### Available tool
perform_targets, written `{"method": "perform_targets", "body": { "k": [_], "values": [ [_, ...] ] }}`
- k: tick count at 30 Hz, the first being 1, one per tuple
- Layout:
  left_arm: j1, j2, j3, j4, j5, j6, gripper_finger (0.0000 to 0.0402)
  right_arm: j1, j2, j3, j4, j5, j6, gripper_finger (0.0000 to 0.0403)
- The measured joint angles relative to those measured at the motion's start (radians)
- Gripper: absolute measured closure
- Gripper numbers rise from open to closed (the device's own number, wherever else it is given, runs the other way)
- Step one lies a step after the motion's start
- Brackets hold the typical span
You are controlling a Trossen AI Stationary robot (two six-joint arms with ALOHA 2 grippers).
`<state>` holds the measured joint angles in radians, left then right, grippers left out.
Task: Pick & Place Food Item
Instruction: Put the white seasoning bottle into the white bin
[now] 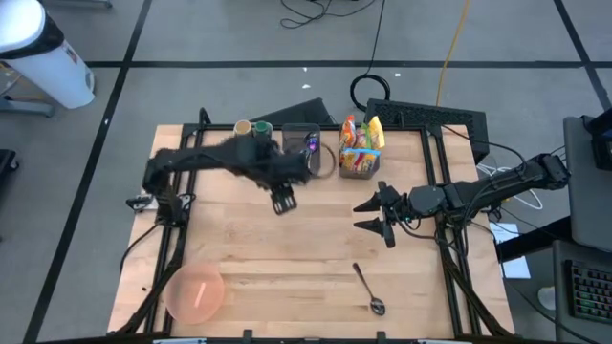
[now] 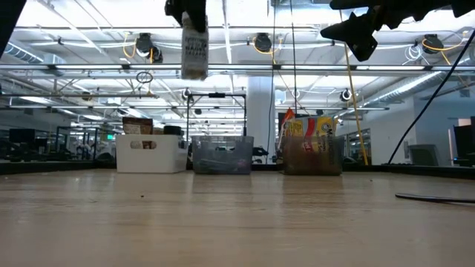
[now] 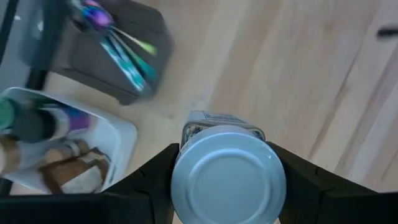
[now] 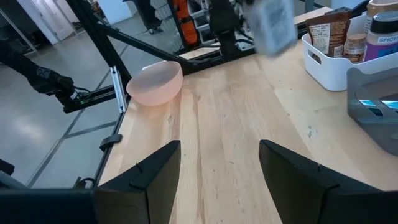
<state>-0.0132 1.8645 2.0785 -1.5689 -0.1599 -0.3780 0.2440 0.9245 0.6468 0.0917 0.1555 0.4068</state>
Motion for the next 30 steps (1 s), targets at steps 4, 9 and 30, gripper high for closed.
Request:
{"method": "perform_targets", "body": {
  "k": [4,9,30],
  "values": [
    [0.064,-0.09,0.006,-0.001,-0.018,-0.021,0.0197,0.0,0.0,0.0,0.0,0.0,0.018,0.0193],
    [0.145,-0.202,0.004,-0.005,-0.07,-0.049,0.0197,0.0,0.0,0.0,0.0,0.001,0.045,0.0193],
    [0.414,-0.248,-0.318,0.029,-0.074,-0.097,0.0197,-0.003,0.0,0.0,0.002,0.245,0.053,0.0193]
  ]
}}
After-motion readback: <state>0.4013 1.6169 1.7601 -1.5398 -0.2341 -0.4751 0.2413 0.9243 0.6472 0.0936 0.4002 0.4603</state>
